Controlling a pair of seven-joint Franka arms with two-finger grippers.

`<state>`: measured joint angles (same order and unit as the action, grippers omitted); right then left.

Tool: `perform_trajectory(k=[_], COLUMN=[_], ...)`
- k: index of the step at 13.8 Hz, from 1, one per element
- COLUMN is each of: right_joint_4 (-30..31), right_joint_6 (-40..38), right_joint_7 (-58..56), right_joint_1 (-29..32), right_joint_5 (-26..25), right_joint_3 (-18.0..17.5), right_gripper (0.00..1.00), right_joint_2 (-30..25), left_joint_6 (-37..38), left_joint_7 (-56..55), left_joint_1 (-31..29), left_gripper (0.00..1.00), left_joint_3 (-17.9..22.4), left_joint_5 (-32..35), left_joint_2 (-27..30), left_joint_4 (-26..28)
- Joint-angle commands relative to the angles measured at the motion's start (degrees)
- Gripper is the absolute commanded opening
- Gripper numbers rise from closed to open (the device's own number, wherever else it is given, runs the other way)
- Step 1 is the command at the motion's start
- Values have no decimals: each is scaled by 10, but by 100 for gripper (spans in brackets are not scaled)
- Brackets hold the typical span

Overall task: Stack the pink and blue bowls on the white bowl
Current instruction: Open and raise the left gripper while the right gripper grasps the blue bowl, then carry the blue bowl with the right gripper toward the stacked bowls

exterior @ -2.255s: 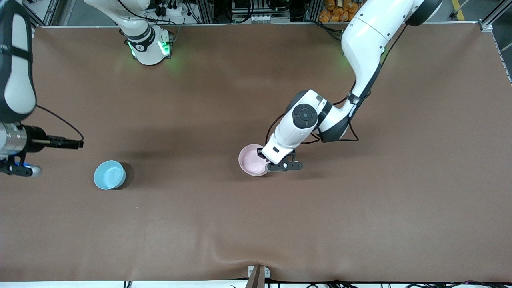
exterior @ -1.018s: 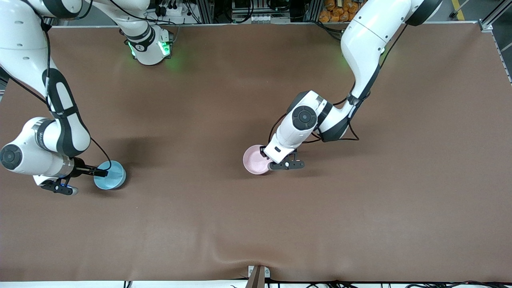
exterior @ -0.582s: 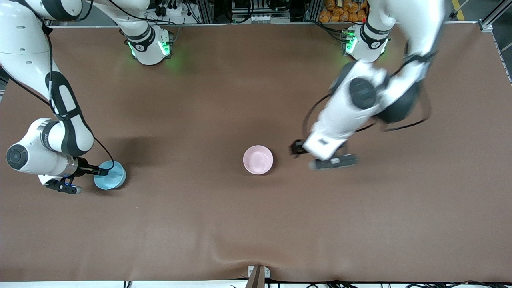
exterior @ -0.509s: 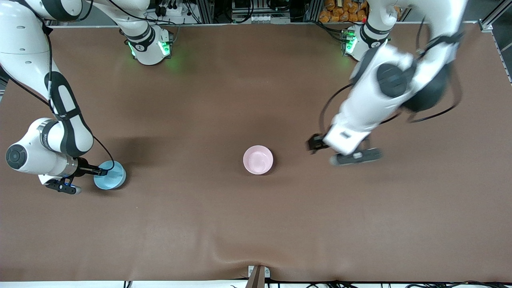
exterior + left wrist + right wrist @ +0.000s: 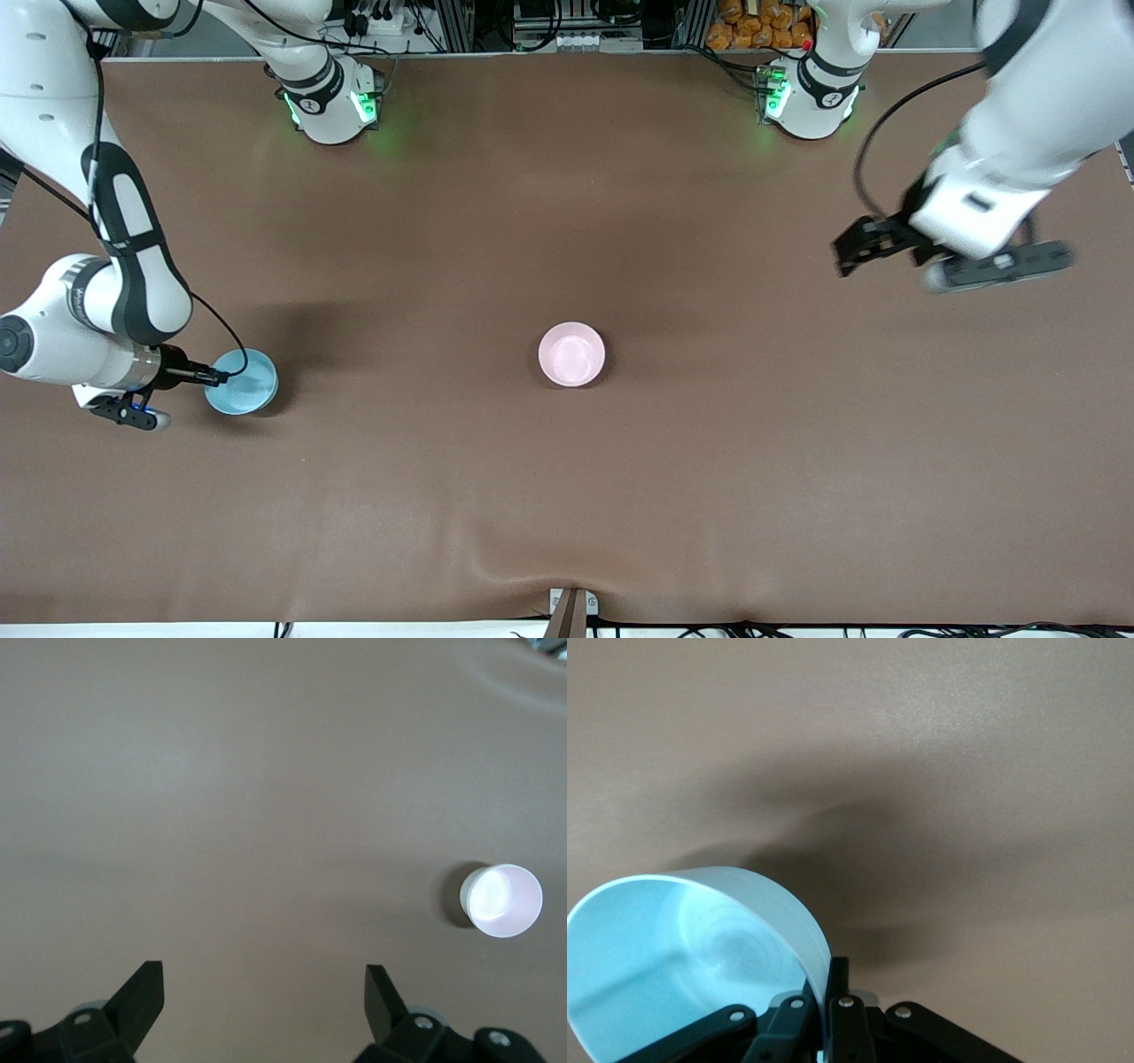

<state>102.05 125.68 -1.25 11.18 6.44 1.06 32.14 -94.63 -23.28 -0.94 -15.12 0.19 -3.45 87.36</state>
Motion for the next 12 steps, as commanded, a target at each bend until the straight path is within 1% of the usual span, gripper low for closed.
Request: perform_trajectory(k=[1,3,4,6,7,9,11,12], right_joint_4=[10,10,10,10,10,10,10,10], right_joint_6=[-38,-89,-109,-156,-180,-226,-225,-217], right_joint_7=[-11,-3,-1,-2,-2,-2,-2,0], right_joint_1=[-15,-42,-56,-67,-69,-91,-134,-162], right_joint_5=[12,14,29,93,106,120,146,153], right_joint_3=[-3,-4,-5,-4,-5,-6,-5,-4], right_gripper=[0,0,0,0,0,0,0,0], right_joint_2=[-50,-96,-116,-148,-163,-182,-183,-181], left_joint_6=[41,60,69,71,73,84,88,90], left_joint_7=[22,32,48,60,64,67,107,117], left_joint_1=[-27,-44,-49,-56,-54,-55,-49,-32], left_gripper=[100,100,100,100,100,100,100,100], left_joint_3=[-3,-3,-3,-3,-5,-5,-8,-2], left_joint_5=[2,7,6,9,11,12,16,16], left_joint_2=[3,4,5,5,4,2,3,5], left_joint_4=[-53,-54,-53,-54,-54,-56,-55,-49])
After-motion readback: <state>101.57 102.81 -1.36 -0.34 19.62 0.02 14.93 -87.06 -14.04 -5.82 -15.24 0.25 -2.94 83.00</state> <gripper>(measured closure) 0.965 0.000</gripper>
